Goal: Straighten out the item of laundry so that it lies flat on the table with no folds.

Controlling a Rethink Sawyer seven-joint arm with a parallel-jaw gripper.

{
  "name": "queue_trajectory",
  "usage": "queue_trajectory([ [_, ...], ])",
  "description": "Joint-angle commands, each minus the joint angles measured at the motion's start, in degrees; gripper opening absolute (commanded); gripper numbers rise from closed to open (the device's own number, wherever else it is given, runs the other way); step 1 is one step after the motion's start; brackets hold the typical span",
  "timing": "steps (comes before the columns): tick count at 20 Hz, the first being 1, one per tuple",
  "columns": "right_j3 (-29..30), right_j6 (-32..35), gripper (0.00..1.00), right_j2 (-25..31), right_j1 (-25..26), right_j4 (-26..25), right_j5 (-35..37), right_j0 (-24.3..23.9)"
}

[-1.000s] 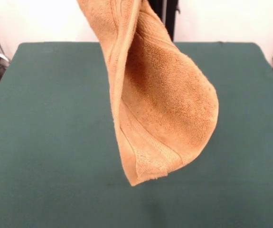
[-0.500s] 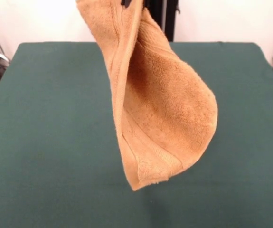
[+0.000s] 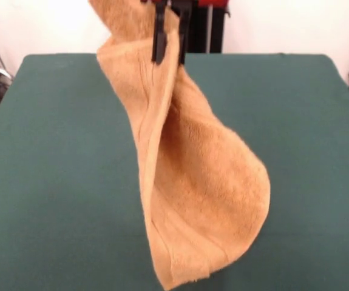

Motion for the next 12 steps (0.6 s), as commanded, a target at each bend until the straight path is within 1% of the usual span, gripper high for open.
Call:
queue_trajectory([
  [1, 10.6, 13.2, 0.0, 3.3, 7.1, 1.9, -8.0, 1.0],
  [6, 11.3, 16.6, 0.0, 2.0, 9.9, 3.2, -11.2, 1.4],
  [12, 13.6, 17.4, 0.0, 1.3, 11.6, 4.4, -14.7, 1.3],
])
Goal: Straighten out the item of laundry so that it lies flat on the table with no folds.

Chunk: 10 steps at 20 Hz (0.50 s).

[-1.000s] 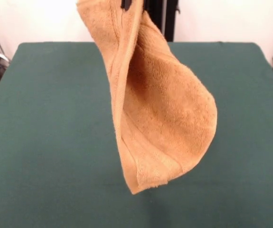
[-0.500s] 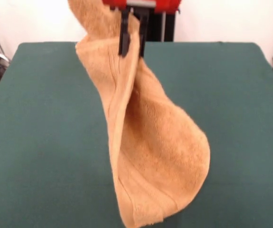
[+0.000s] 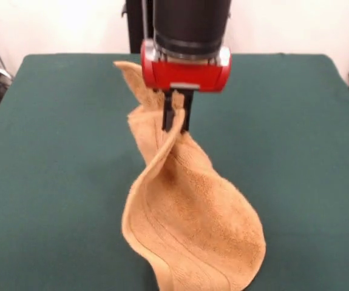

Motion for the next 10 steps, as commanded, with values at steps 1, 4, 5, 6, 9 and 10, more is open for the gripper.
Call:
queue_trajectory([
  [1, 10.0, 17.4, 0.0, 1.2, 3.5, 3.4, -5.6, 1.4],
  [4, 10.8, 17.7, 0.0, 0.9, 4.6, 3.6, -8.1, 1.6],
  [5, 11.5, 17.7, 0.0, 1.0, 4.6, 3.6, -9.0, 1.5],
  [6, 12.0, 17.5, 0.0, 1.0, 4.7, 3.6, -9.8, 1.5],
  [9, 12.9, 16.8, 0.0, 1.1, 4.9, 3.6, -11.4, 1.4],
  [10, 13.6, 16.8, 0.0, 1.1, 4.7, 3.6, -12.2, 1.4],
])
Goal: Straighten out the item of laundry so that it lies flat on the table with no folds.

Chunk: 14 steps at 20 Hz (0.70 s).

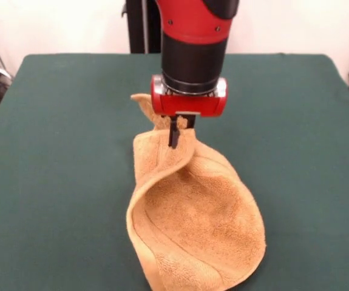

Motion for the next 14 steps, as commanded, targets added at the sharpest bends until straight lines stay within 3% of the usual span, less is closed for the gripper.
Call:
queue_trajectory([
  [1, 9.2, 16.6, 0.0, 1.4, 0.6, 3.2, -6.3, 1.3],
  [14, 8.4, 12.9, 0.0, 1.3, 2.1, 3.4, -7.8, 0.6],
])
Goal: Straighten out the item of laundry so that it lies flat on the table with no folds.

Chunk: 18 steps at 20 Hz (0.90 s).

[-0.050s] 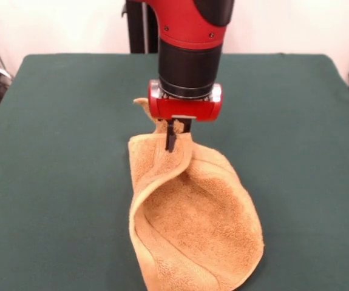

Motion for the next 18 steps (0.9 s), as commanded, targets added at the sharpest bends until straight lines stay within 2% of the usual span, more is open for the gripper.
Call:
queue_trajectory([
  [1, 6.2, 12.7, 0.0, 2.3, 2.0, 1.7, -3.9, 0.6],
  [6, 6.8, 13.1, 0.0, 2.8, 3.4, 1.7, -7.0, 0.0],
  [10, 4.9, 11.5, 0.0, 3.6, 7.2, 0.8, -8.9, -0.2],
  [18, -8.9, 11.2, 0.0, 3.1, 23.5, 2.4, -10.5, 2.1],
])
